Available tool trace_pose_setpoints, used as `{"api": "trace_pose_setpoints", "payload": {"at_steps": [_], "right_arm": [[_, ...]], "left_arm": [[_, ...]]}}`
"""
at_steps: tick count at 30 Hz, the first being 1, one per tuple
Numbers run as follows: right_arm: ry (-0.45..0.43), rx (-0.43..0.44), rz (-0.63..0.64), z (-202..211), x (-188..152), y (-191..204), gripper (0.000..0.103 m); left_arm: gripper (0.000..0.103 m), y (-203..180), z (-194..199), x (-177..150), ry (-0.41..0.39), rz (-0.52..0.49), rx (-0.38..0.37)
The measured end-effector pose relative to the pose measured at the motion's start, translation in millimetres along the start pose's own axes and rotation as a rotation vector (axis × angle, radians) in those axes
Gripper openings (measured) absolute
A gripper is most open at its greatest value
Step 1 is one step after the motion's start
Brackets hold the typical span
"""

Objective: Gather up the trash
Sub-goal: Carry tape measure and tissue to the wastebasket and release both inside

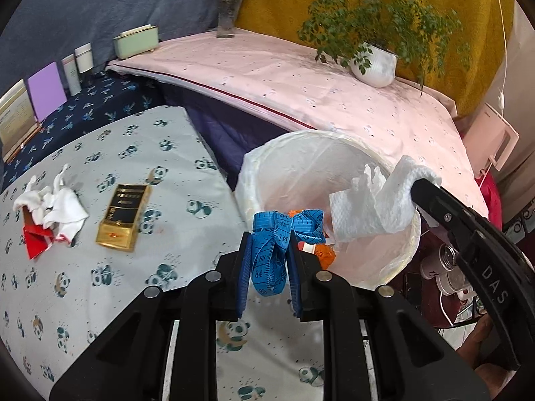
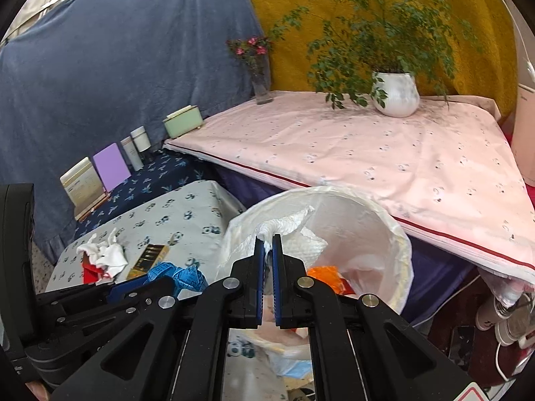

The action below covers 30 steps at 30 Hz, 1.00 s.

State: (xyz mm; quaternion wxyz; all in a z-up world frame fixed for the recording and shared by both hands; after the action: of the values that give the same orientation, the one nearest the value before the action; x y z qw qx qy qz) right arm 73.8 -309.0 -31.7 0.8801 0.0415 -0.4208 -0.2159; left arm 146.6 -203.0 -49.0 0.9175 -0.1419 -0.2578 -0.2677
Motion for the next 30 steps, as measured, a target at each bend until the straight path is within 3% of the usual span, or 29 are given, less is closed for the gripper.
{"api": "trace_pose_setpoints", "payload": {"at_steps": [15,16,18,19,24,30], "right_arm": [[0.031,-0.035,-0.032,-25.4,-1.0,-27.5,0.004],[0.031,-0.038,-0.036,-27.1,-1.3,-28.4,0.006],[0.025,-0.044,-0.045,-28.4,-0.9,-30.8,0.013],[0.024,-0.04,-0.052,-29.1,-0.9,-32.1,0.018],[0.019,-0.043,-0.062,-30.1,-0.2,-33.8,0.025],[0.013,-0.036,-0.058,-27.6,-0.6,-25.8,0.033]], "left_arm": [[0.021,-16.4,-41.6,15.0,0.04,-0.019,-0.025],[0.023,-15.9,-42.7,15.5,0.04,-0.013,-0.03],[0.042,-13.0,-45.5,16.8,0.04,0.0,-0.031],[0.046,-11.8,-45.9,17.0,0.036,0.008,-0.028],[0.054,-3.5,-45.3,17.4,0.02,0.026,-0.014],[0.054,13.3,-40.3,13.8,0.012,0.06,0.001]]}}
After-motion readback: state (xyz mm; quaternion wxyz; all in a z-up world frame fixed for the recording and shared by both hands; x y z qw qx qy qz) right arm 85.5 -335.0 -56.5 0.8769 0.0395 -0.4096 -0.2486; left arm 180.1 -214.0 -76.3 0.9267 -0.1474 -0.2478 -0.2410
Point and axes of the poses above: each gripper's, at about its wrist camera, not at the fingertips, and z roughly against the way its jaws point, y to its left, x to its top, the point moved 4 cm from there along -z, roughly the way its jaws point, and after that the axes turned 7 degrees about y, right-handed, at the moved point
